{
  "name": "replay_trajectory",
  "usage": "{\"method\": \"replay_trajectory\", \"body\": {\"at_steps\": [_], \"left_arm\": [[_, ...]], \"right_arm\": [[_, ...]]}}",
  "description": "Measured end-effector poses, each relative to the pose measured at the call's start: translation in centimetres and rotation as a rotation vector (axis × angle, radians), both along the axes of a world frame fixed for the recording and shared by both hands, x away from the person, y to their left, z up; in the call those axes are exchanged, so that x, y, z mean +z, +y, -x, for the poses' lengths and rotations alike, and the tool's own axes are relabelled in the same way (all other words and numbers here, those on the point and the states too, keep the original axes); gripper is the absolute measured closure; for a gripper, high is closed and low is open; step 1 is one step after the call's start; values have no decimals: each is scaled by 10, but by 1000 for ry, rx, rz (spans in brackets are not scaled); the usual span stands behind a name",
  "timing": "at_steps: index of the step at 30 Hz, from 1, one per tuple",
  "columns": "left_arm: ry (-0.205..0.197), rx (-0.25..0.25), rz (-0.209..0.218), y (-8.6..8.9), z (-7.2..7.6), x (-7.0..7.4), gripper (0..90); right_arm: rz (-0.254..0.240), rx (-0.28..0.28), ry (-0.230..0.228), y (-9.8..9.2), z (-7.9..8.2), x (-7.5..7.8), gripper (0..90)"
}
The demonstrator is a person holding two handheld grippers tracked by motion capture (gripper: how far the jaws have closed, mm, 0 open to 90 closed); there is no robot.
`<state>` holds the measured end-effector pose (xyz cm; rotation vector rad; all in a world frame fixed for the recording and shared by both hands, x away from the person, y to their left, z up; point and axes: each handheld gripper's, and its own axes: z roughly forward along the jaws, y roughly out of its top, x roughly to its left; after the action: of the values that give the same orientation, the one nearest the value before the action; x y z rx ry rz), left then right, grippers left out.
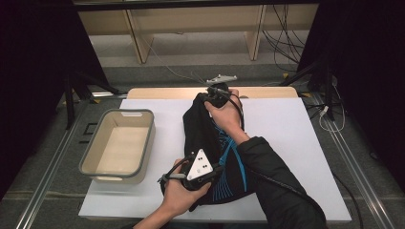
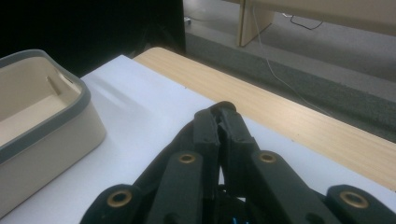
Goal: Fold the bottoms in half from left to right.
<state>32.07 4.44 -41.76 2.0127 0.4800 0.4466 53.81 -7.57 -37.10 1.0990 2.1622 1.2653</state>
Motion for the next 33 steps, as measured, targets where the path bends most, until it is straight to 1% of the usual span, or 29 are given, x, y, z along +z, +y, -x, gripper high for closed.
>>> {"method": "replay_trajectory", "body": {"at_steps": [13, 24, 26, 33], "left_arm": [[3, -7, -12, -4, -1, -3, 852], [8, -11, -14, -7, -3, -6, 852], [1, -13, -21, -7, -3, -7, 852], [-7, -18, -34, -10, -3, -9, 853]], "right_arm": [[3, -3, 1, -3, 0, -2, 867], [3, -4, 3, -5, 0, -4, 867], [4, -9, 10, -6, 0, -4, 867], [2, -9, 7, -9, -1, -6, 867]]}}
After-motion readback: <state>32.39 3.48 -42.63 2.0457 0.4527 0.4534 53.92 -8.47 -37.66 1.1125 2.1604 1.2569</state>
